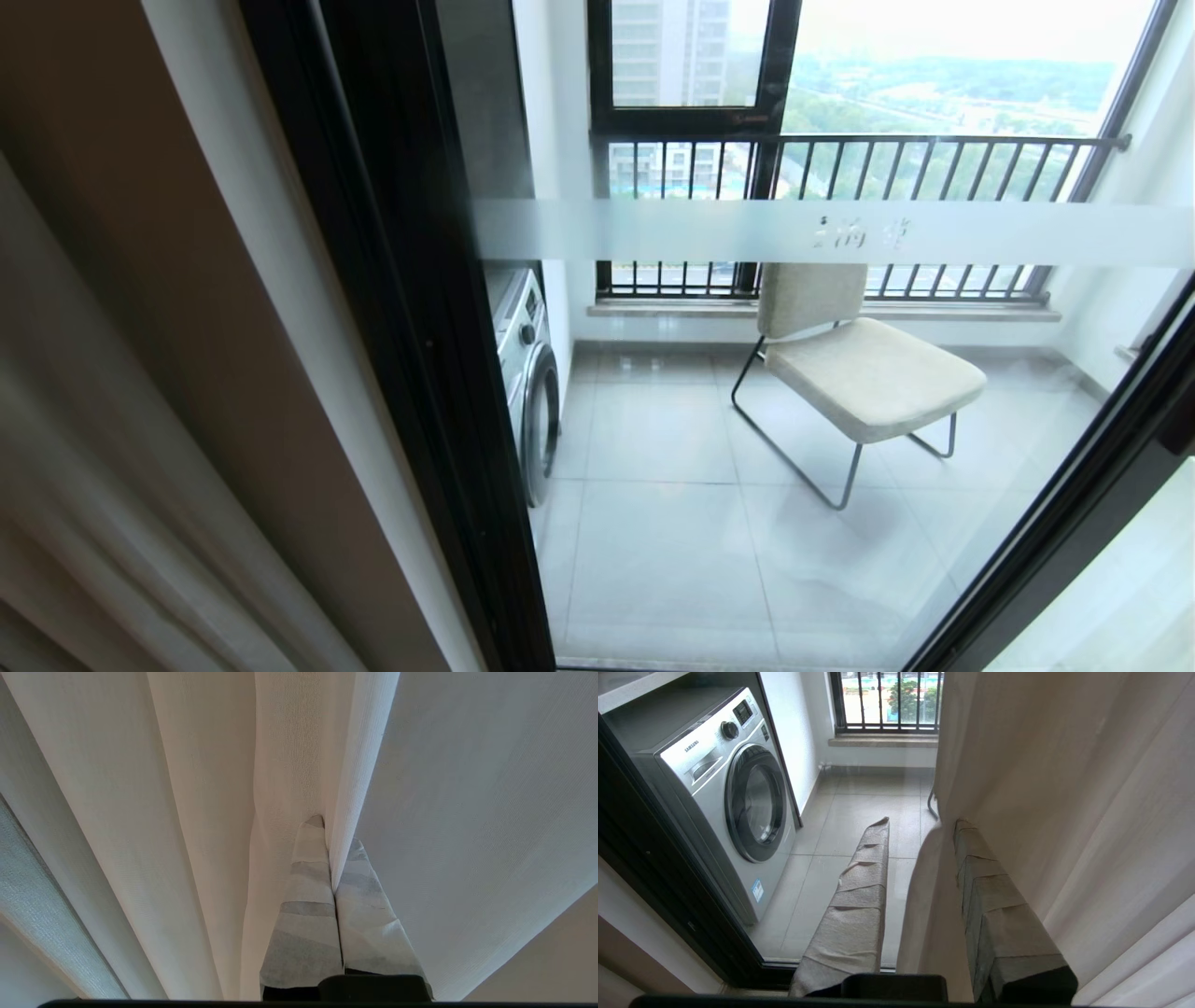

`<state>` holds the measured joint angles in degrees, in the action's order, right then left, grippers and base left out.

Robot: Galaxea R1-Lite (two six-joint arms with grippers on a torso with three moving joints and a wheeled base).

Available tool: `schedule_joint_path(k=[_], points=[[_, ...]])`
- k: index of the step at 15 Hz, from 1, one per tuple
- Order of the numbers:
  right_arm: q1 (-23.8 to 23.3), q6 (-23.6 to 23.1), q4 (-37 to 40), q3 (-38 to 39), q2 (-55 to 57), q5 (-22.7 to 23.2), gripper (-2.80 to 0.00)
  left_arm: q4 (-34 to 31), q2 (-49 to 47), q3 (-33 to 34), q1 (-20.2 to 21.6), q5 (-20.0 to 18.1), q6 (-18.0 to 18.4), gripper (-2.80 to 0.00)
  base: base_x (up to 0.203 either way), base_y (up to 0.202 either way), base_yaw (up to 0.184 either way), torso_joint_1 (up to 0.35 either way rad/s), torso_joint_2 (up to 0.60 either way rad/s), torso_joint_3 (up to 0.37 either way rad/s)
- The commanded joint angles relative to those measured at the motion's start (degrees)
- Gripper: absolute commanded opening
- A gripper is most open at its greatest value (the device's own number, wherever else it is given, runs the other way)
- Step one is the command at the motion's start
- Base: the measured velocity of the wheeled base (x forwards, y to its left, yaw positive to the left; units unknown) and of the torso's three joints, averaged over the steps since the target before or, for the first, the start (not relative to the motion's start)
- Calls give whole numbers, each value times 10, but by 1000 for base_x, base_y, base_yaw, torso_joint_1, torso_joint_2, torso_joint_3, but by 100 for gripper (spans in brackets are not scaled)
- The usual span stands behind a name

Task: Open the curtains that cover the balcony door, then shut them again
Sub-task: Close the inner curtains on both sides

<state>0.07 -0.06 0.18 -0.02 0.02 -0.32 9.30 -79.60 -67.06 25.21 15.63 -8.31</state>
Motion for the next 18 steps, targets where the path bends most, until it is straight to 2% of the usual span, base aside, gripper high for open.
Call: schedule_joint_path(k=[1, 5, 7, 10, 13, 14, 18], points=[[0, 8, -2, 0, 0, -2, 0, -1, -3, 1, -1, 1, 0, -280, 0, 0, 0, 0, 0, 0], [0, 10, -5, -1, 0, -6, 0, -1, -5, 2, -1, 1, -1, -280, 0, 0, 0, 0, 0, 0], [0, 9, -42, 0, 0, -6, 0, -1, -5, 2, -1, 1, -7, -280, 0, 0, 0, 0, 0, 0], [0, 11, -69, -2, 0, -41, 0, -1, -5, 3, 0, 1, -7, -280, 0, 0, 0, 0, 0, 0], [0, 8, -70, -3, 0, -40, 0, -1, -5, 3, 0, 1, -7, -280, 0, 0, 0, 0, 0, 0], [0, 6, -70, -2, 0, -40, -280, -1, -5, 3, 0, 1, -7, -280, 0, 0, 0, 0, 0, 0], [0, 6, -68, 0, 0, -38, -280, -1, -3, 2, 0, 1, -7, -280, 0, 0, 0, 0, 0, 0]])
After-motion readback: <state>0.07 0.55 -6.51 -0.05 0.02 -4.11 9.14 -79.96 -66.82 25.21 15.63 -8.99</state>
